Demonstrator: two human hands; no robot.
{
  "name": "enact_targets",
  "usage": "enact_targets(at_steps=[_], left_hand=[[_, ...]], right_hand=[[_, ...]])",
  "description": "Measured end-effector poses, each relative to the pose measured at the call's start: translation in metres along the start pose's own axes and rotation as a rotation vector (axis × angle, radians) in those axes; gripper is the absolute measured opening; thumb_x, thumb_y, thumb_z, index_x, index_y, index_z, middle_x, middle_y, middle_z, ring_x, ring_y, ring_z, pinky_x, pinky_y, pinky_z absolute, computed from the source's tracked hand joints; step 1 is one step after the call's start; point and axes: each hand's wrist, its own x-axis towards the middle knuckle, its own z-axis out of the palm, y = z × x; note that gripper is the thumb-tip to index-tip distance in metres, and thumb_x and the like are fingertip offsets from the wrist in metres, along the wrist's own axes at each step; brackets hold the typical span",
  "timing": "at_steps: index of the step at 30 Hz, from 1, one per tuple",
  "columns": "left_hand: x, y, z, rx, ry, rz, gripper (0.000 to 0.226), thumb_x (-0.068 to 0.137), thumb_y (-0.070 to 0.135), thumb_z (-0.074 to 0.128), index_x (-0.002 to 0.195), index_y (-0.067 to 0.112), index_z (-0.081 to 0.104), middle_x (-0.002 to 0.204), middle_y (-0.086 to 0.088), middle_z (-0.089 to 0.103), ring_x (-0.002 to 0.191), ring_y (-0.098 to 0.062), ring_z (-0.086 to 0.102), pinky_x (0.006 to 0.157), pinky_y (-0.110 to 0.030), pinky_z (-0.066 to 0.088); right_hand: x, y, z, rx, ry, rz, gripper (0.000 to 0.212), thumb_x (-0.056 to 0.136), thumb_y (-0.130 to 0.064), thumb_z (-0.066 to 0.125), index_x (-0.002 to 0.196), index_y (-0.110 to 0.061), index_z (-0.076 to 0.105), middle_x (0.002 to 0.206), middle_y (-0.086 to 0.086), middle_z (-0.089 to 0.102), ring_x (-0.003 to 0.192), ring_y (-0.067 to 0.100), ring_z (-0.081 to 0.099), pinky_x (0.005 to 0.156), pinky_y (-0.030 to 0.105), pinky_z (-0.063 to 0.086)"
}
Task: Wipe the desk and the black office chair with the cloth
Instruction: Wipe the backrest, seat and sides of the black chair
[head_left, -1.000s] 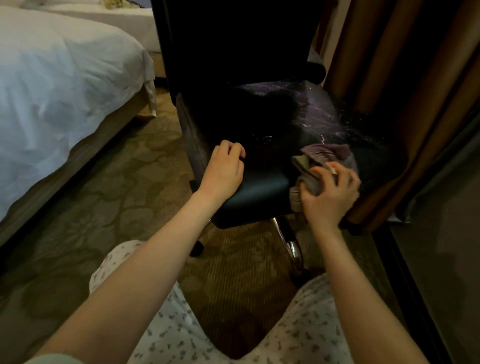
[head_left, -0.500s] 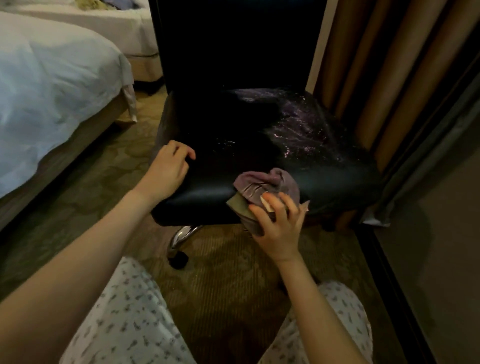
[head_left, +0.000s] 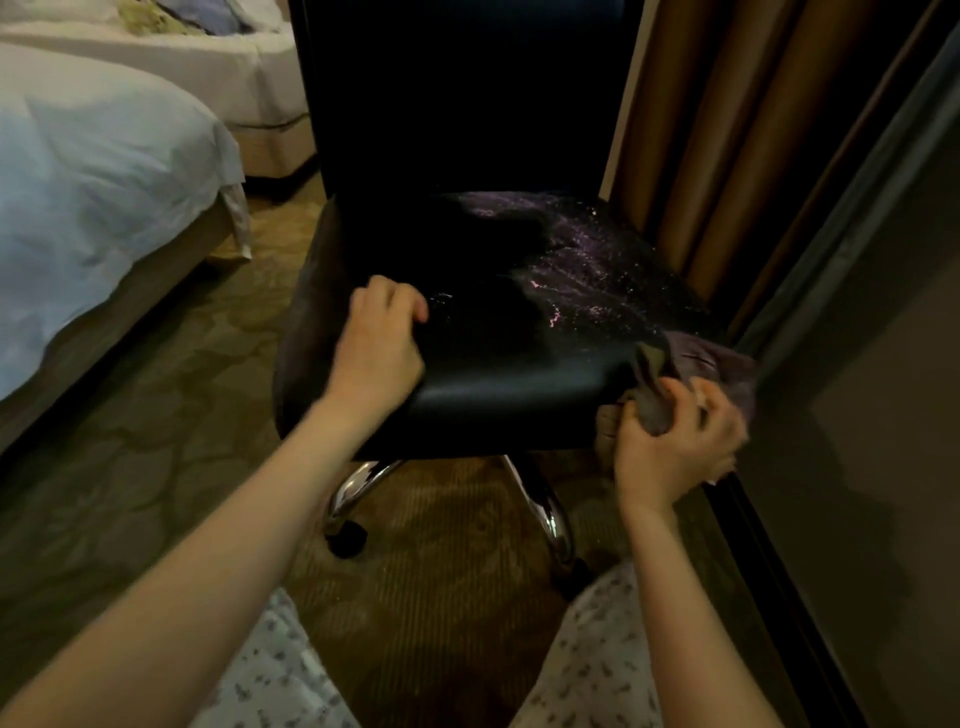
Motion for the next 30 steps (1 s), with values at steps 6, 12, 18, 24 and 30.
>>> enact_targets(at_steps=[6, 12, 18, 24, 30], left_hand=[[0.001, 0.038, 0.052, -0.127, -0.009, -0.026, 0.015, 0.077, -0.002, 0.046, 0.09, 0.002, 0.053, 0.094, -0.017, 0.05, 0.088, -0.033, 0.046, 0.072, -0.026, 0.028], [0.003, 0.032, 0.056, -0.206, 0.061, 0.0, 0.025, 0.066, -0.018, 0.05, 0.079, 0.003, 0.052, 0.081, -0.014, 0.05, 0.073, -0.029, 0.046, 0.066, -0.024, 0.029], [0.001, 0.032, 0.063, -0.207, 0.082, 0.01, 0.02, 0.066, -0.012, 0.044, 0.076, 0.004, 0.052, 0.078, -0.013, 0.049, 0.071, -0.028, 0.046, 0.064, -0.029, 0.032], [0.002, 0.034, 0.057, -0.384, 0.142, -0.041, 0.031, 0.067, -0.019, 0.043, 0.075, 0.011, 0.045, 0.079, -0.002, 0.041, 0.075, -0.02, 0.038, 0.066, -0.023, 0.032], [0.004, -0.003, 0.019, -0.492, 0.544, -0.433, 0.021, 0.066, -0.009, 0.034, 0.078, 0.004, 0.045, 0.079, -0.01, 0.042, 0.076, -0.025, 0.041, 0.071, -0.031, 0.032]], right_hand=[[-0.034, -0.062, 0.023, 0.077, -0.188, -0.528, 0.033, 0.073, -0.038, 0.059, 0.104, -0.026, 0.052, 0.12, 0.002, 0.046, 0.114, 0.027, 0.041, 0.084, 0.055, 0.043], [0.013, 0.004, 0.022, -0.064, -0.151, -0.272, 0.047, 0.061, -0.023, 0.073, 0.103, -0.024, 0.052, 0.117, 0.006, 0.045, 0.112, 0.031, 0.037, 0.079, 0.059, 0.044], [0.061, 0.07, -0.004, -0.233, -0.174, 0.326, 0.039, 0.076, -0.017, 0.072, 0.112, -0.006, 0.065, 0.128, 0.016, 0.05, 0.124, 0.042, 0.035, 0.096, 0.049, 0.032], [0.07, -0.024, -0.002, -0.003, -0.109, 0.082, 0.034, 0.072, -0.017, 0.073, 0.105, -0.008, 0.068, 0.119, 0.017, 0.057, 0.116, 0.04, 0.043, 0.094, 0.047, 0.036], [0.044, -0.196, 0.046, 0.179, -0.407, -0.378, 0.04, 0.063, -0.03, 0.069, 0.101, -0.018, 0.07, 0.116, 0.01, 0.059, 0.11, 0.039, 0.048, 0.08, 0.049, 0.041]])
